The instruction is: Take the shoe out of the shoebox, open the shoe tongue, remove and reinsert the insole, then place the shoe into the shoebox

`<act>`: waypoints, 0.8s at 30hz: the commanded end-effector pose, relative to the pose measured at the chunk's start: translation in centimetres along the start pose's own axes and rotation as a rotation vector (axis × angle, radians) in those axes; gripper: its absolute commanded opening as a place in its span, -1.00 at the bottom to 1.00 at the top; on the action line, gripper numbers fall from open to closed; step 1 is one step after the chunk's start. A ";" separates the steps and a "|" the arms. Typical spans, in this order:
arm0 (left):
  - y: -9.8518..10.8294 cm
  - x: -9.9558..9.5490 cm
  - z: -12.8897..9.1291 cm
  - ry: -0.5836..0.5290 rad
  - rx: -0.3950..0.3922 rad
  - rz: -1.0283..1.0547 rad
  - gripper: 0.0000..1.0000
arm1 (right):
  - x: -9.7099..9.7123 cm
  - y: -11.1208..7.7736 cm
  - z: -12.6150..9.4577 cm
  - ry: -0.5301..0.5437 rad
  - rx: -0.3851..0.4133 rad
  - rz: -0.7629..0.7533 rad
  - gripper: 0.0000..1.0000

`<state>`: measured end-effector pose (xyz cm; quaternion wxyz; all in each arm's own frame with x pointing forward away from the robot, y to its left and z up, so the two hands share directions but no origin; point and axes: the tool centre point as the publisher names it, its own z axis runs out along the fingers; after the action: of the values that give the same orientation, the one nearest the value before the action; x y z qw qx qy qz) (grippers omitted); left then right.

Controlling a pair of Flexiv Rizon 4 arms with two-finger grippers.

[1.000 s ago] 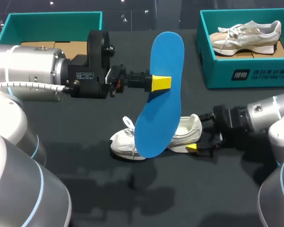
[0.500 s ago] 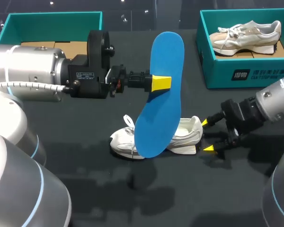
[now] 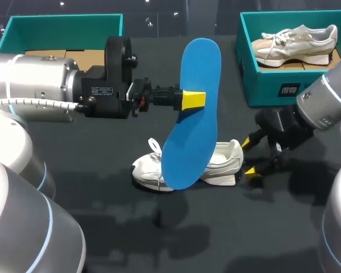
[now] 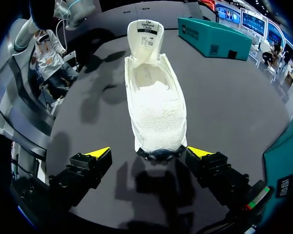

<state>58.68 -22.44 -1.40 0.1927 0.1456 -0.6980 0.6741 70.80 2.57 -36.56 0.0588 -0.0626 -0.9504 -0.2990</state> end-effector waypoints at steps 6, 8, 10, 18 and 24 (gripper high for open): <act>0.1 0.0 0.1 0.000 0.003 0.000 -1.00 | 1.8 2.0 -2.7 -0.085 0.471 0.070 1.00; 0.1 0.0 0.1 0.000 0.003 0.000 -1.00 | 1.8 2.0 -2.7 -0.085 0.471 0.070 1.00; 0.1 0.0 0.1 0.000 0.003 0.000 -1.00 | 1.8 2.0 -2.7 -0.085 0.471 0.070 1.00; 0.1 0.0 0.1 0.000 0.003 0.000 -1.00 | 1.8 2.6 -2.5 -0.104 0.461 0.068 1.00; 0.1 0.0 0.1 0.000 0.003 0.000 -1.00 | 2.1 5.0 -2.3 -0.148 0.505 0.060 1.00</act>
<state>58.68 -22.44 -1.40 0.1927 0.1456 -0.6981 0.6741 70.07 4.65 -31.93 0.0150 -0.0937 -0.9903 -0.1019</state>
